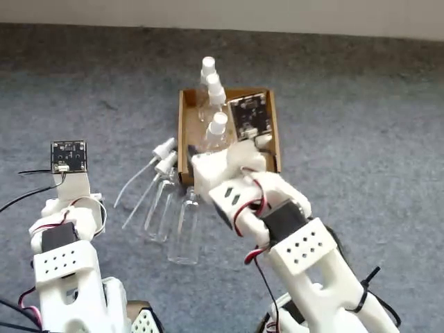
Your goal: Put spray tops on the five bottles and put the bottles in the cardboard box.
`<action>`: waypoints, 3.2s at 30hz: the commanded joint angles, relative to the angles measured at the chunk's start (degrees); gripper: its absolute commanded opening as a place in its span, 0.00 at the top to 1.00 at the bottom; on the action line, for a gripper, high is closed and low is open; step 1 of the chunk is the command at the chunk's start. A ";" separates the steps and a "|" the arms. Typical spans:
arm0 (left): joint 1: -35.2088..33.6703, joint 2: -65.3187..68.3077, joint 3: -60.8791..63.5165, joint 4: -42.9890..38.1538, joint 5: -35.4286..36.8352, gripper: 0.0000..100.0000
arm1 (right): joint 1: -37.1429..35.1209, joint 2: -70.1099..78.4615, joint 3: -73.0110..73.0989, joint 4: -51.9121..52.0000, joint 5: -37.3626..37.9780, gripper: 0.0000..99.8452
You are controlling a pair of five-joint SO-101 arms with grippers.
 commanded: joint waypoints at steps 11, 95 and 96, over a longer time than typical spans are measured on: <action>0.92 -0.75 -0.31 -1.05 -0.53 0.89 | -9.01 15.34 2.24 9.45 -12.40 0.70; 18.68 69.58 -89.27 28.84 3.52 0.81 | 42.59 1.63 13.14 -0.57 40.79 0.98; 18.59 67.82 -86.99 28.84 3.52 0.81 | 41.27 -2.95 18.59 -3.03 40.70 0.98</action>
